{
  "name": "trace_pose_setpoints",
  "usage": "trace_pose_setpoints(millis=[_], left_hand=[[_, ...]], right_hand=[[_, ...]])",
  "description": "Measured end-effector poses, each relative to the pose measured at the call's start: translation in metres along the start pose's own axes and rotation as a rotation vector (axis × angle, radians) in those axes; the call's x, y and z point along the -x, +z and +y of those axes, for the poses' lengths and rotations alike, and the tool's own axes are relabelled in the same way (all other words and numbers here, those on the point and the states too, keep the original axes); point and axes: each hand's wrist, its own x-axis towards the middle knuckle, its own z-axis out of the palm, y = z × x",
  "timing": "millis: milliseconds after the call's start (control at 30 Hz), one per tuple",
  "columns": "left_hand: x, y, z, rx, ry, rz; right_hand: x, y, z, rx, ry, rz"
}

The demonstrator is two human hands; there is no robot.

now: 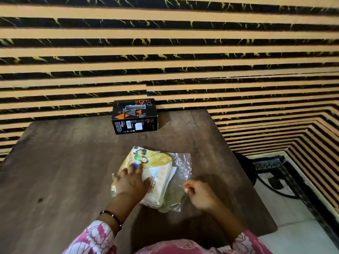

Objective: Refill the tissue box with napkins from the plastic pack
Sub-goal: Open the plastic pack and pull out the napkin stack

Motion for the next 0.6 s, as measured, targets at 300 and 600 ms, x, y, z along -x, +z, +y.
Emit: trace_pose_setpoints(millis=[300, 600], left_hand=[[0.002, 0.001, -0.001, -0.112, 0.28, 0.03], [0.007, 0.043, -0.015, 0.128, 0.341, 0.099]], right_hand=[[-0.017, 0.002, 0.007, -0.422, 0.179, 0.111], [-0.016, -0.009, -0.011, -0.748, 0.118, -0.007]])
